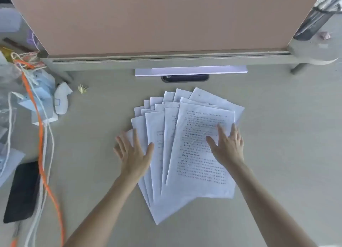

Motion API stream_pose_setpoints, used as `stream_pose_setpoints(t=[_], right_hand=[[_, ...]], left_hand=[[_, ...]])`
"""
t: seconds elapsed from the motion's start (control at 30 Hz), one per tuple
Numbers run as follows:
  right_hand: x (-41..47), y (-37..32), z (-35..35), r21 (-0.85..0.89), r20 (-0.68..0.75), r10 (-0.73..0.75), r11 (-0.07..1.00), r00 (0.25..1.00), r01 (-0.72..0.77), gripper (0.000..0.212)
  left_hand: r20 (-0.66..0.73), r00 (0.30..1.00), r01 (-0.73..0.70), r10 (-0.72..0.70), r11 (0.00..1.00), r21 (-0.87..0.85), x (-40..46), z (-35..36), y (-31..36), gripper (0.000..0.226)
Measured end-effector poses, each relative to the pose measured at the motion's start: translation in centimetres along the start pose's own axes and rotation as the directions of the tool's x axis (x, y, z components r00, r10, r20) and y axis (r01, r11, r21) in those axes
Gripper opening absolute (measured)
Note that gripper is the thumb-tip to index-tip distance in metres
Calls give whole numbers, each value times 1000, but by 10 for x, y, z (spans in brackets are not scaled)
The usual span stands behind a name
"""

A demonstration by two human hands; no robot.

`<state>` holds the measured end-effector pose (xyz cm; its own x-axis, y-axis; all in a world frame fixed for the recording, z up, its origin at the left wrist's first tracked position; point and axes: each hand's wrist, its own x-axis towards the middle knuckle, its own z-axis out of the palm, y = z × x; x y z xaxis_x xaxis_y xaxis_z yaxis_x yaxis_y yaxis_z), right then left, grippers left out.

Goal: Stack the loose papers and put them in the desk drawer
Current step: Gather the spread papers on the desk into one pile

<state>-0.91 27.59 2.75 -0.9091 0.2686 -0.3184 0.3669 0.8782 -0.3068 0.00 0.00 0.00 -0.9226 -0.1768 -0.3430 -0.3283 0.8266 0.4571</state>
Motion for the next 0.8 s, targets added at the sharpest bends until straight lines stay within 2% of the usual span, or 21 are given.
stream_pose_setpoints(t=[0.07,0.13,0.23,0.4,0.5,0.6,0.67,0.8], right_hand=[[12,6,18,-22,-88,65,997,994,-67,69],[23,10,35,-65,-148,58,996,987,-68,69],[29,15,57,-142,-255,-32,990,966,-4,71],[28,11,71,-118,-318,-94,991,943,59,72],[27,11,67,-79,-301,-125,991,945,106,71],[20,19,49,87,-232,-118,986,965,141,73],[12,26,42,162,-239,-95,977,966,136,72],[6,31,49,59,-272,-108,990,956,129,67]], left_hand=[[-98,995,-24,33,996,85,10,17,-9,79],[-165,982,-70,95,986,151,19,25,-13,80],[-215,959,-163,184,981,109,27,28,-9,73],[-232,924,-292,303,953,81,45,30,-11,70],[-233,920,-297,315,949,110,42,27,-14,70],[-251,923,-250,292,950,186,30,18,-18,72],[-233,941,-189,244,953,237,20,17,-24,71],[-228,944,-148,239,924,354,12,31,-34,71]])
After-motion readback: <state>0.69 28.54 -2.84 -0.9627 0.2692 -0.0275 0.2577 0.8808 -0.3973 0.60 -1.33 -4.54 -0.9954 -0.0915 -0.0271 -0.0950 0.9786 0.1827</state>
